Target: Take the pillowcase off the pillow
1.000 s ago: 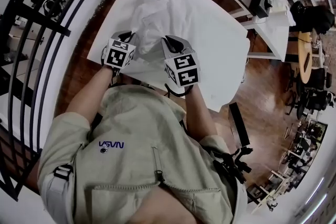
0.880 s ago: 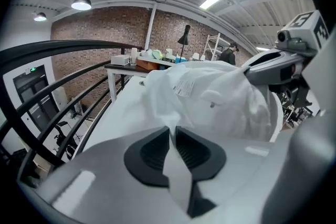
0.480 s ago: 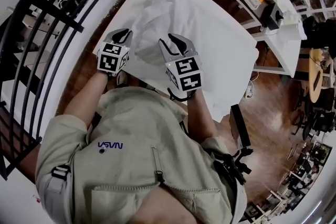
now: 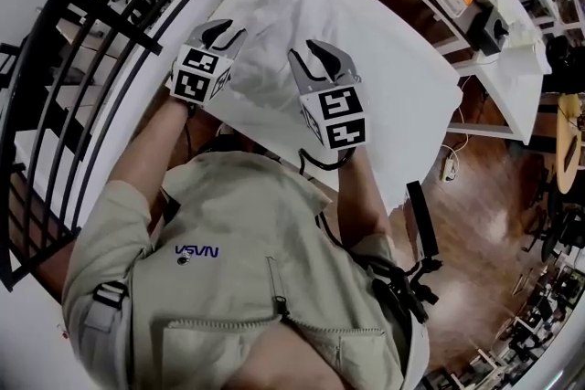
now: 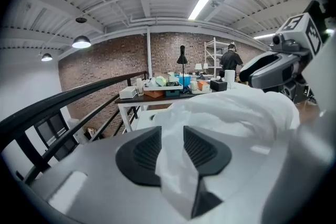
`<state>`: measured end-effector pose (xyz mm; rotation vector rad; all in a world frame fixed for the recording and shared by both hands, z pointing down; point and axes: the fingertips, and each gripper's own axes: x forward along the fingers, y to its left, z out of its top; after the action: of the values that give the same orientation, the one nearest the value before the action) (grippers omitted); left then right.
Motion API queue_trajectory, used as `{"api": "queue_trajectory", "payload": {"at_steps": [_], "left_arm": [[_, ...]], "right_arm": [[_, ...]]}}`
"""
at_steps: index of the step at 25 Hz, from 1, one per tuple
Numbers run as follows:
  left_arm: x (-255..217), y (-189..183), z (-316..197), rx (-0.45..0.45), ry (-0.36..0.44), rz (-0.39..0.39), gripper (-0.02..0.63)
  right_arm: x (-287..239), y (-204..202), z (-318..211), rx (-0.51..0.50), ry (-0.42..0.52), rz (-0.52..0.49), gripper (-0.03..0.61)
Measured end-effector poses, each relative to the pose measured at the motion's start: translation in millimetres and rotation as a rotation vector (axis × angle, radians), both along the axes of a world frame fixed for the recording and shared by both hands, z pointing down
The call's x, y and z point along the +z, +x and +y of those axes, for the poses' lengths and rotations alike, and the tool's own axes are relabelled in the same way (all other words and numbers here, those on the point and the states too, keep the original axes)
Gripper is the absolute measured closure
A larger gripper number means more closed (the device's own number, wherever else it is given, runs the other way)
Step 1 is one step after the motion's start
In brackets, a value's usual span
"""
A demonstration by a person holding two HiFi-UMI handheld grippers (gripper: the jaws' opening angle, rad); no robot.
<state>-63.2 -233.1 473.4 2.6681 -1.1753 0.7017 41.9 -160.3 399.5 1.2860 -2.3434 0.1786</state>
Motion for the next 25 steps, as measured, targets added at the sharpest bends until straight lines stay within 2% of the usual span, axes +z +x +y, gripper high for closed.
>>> {"api": "queue_trajectory", "payload": {"at_steps": [6,16,25], "left_arm": [[-1.0,34.6,-23.4,0.118,-0.016,0.013,0.437],[21.9,72.4,-71.0,0.368,-0.078,0.055,0.437],[29.4,113.6,-69.7,0.490,-0.169,0.172,0.437]], "right_arm": [[6.3,1.3,-23.3,0.036,-0.020,0.075,0.451],[36.6,19.9,-101.8,0.285,-0.176,0.237,0.451],[72.0,38.4,-130.5,0.427,-0.309,0.406,0.451]]}}
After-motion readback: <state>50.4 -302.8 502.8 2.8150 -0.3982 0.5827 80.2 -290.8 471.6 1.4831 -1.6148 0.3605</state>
